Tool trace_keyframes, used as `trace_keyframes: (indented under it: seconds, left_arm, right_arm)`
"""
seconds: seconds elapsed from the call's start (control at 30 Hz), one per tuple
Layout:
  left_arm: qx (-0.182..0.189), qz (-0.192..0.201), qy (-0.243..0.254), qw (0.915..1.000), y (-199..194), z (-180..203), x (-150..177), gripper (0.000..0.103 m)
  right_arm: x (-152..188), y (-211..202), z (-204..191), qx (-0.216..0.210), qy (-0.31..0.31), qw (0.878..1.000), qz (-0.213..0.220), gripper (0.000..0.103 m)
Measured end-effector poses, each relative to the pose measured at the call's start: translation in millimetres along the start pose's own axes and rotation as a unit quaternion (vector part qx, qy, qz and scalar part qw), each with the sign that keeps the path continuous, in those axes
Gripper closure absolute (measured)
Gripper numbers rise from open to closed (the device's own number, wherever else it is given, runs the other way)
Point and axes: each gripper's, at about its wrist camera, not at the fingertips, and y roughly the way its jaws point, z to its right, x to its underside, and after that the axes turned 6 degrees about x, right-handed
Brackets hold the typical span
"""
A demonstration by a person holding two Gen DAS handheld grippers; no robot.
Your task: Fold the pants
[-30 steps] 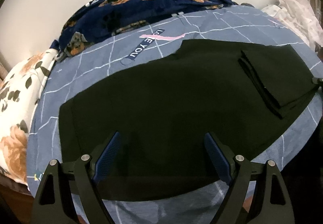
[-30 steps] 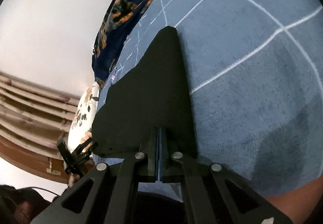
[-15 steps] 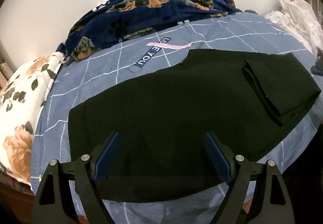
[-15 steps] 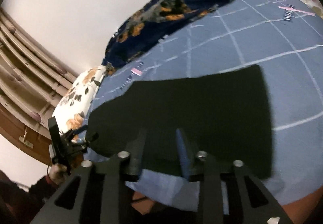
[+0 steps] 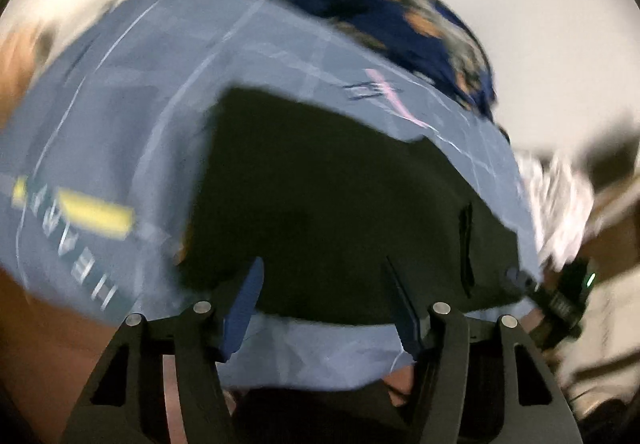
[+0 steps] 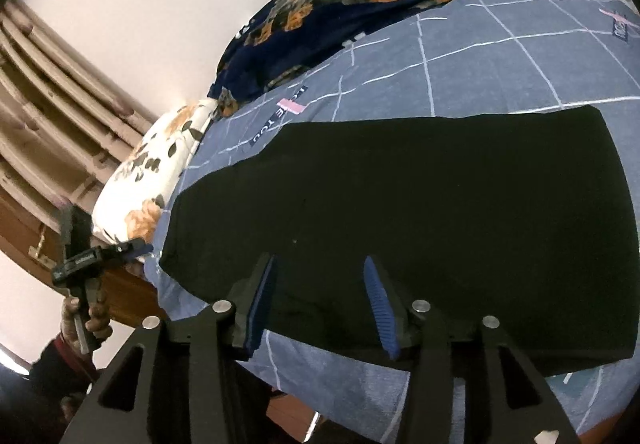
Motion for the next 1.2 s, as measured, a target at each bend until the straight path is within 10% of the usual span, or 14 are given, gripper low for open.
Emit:
trace_keyframes:
  seconds: [0.33, 0.63, 0.9, 1.2]
  left_arm:
    - [0.093, -0.023, -0.146, 0.9847, 10, -64, 13, 0.043]
    - [0.035, -0.023, -0.115, 0.9924, 28, -60, -2, 0.043]
    - [0.107, 0.018, -0.09, 0.99, 17, -61, -3, 0.045]
    - [0.083, -0.011, -0.127, 0.9884, 36, -76, -3, 0.047]
  right_arm:
    - [-1, -2, 11, -0.007, 0.034, 0.999, 0.002, 0.049]
    - [2, -3, 4, -0.006, 0.022, 1.0, 0.0, 0.044]
    - [3, -1, 6, -0.004, 0.031, 0.999, -0.004, 0.037]
    - [4, 2, 9, -0.006, 0.042, 0.999, -0.01, 0.034]
